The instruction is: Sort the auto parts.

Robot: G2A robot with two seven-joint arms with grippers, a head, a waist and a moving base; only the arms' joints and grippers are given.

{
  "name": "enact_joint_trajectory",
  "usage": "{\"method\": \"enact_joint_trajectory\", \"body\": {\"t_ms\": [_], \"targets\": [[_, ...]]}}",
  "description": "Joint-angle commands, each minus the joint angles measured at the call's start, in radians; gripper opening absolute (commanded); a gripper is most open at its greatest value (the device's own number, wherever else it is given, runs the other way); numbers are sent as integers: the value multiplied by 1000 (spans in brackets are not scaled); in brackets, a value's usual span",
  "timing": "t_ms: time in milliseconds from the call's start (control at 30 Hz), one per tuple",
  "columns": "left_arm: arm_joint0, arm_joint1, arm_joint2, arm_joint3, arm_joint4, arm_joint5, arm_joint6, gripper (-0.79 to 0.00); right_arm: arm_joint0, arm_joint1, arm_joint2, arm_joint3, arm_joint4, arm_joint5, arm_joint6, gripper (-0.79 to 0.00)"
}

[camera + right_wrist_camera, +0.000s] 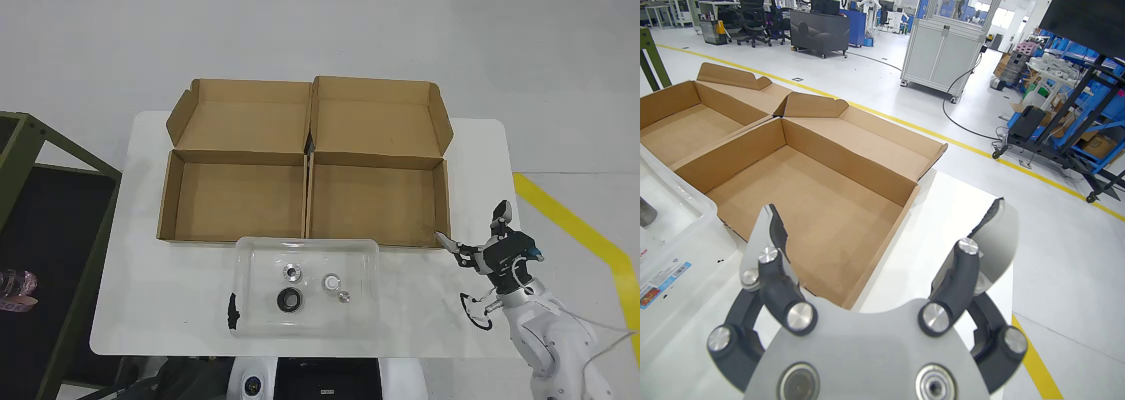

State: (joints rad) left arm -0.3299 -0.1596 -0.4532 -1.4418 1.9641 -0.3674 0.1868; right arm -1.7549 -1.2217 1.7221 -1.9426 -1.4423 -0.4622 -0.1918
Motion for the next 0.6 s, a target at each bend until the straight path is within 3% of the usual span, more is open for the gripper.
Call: {"method": "enact_joint_trajectory", "body": {"t_ms": [0,367,567], "targets": [[0,0,0,0,0,0,0,-1,0,0,0,0,0,0,0,0],[0,0,0,0,0,0,0,0,3,0,-6,-9,-1,-5,10,0],[0,0,0,0,0,0,0,0,55,7,-39,-45,37,-104,104,0]]}}
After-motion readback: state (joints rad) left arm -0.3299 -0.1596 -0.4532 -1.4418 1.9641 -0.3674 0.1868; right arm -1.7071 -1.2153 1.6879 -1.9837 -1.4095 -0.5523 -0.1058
